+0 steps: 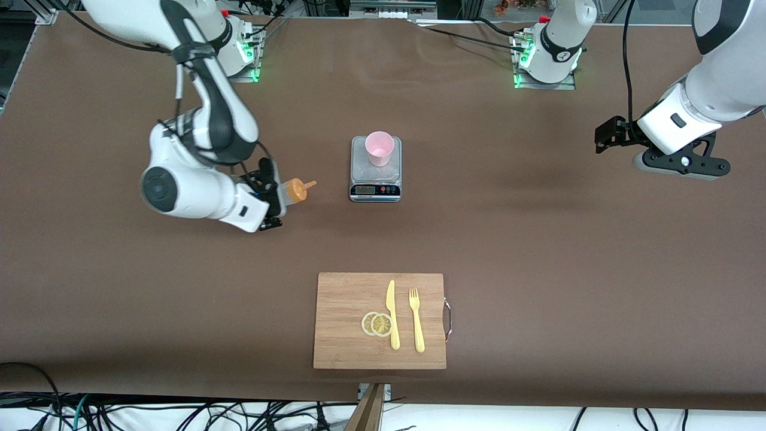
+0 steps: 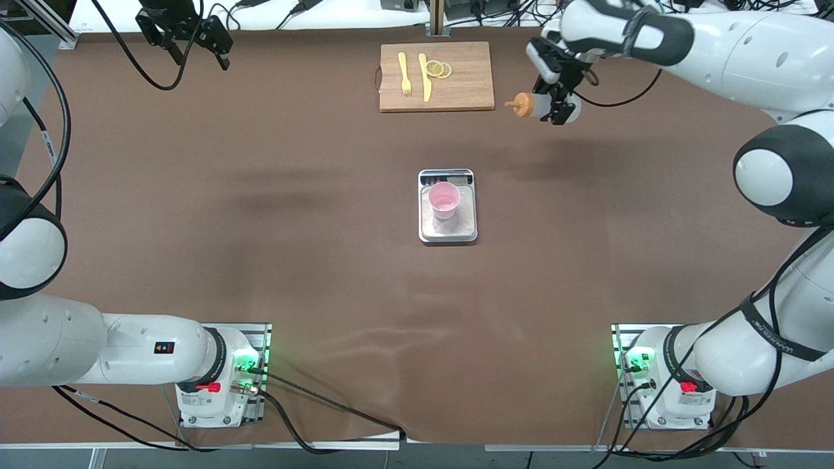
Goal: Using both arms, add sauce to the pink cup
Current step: 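Carry the sauce bottle with the right gripper back beside its spot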
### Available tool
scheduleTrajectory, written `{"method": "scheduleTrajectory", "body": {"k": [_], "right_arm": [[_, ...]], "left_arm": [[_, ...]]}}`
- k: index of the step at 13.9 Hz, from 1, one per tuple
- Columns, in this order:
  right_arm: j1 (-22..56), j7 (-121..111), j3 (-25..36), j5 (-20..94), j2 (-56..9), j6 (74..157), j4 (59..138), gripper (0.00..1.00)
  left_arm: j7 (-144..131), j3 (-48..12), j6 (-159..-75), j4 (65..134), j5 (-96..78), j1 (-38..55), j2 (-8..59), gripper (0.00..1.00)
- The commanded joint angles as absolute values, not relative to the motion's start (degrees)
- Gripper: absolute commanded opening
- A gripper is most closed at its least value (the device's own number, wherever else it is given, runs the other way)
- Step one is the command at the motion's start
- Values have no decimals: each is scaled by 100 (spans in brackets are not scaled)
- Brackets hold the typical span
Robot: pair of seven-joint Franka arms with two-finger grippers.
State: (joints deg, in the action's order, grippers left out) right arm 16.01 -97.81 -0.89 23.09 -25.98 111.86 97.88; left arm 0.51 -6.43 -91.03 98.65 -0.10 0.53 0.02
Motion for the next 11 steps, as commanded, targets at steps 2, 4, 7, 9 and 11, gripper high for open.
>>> {"method": "scheduleTrajectory", "body": {"k": [2, 4, 7, 9, 11], "right_arm": [[889, -10939, -176, 3153, -2558, 10864, 9984, 0], [486, -11572, -184, 3549, -2662, 10584, 10011, 0], [-165, -12565, -185, 4208, -2987, 9986, 10002, 0], [-491, -13032, -185, 4420, -3198, 9635, 10002, 0], [-851, -13366, -185, 4534, -3392, 9301, 10002, 0]], "left_arm": [[132, -659, -8815, 9686, 9, 53, 88, 100], [123, -659, -8815, 9686, 9, 53, 88, 100], [123, -659, -8815, 9677, 9, 53, 88, 100], [123, -659, -8824, 9677, 9, 53, 88, 100], [114, -659, -8824, 9668, 0, 53, 97, 100]]}}
